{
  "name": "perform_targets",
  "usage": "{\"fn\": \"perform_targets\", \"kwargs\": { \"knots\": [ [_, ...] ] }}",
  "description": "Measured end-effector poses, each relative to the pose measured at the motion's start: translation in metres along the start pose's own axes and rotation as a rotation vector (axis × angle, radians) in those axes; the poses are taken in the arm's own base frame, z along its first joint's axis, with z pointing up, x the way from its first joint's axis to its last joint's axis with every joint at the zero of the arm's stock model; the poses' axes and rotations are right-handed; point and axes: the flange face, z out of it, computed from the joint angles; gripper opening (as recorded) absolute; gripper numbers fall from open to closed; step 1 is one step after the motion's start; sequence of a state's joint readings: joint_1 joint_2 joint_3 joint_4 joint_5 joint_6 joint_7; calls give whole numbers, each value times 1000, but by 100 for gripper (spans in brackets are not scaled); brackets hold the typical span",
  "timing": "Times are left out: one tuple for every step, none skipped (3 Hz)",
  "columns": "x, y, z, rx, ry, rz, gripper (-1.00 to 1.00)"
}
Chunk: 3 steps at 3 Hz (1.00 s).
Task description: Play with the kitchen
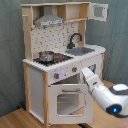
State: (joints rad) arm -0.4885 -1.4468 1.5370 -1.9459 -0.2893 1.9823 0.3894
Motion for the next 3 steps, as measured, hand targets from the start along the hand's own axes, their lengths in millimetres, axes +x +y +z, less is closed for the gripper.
{"fn": "perform_targets", "kwargs": {
  "knots": [
    [3, 26, 7, 23, -20, -70, 100],
    [3, 49, 20, 60, -52, -134, 100],
    [-1, 67, 36, 105, -94, -189, 100]
  ]
}}
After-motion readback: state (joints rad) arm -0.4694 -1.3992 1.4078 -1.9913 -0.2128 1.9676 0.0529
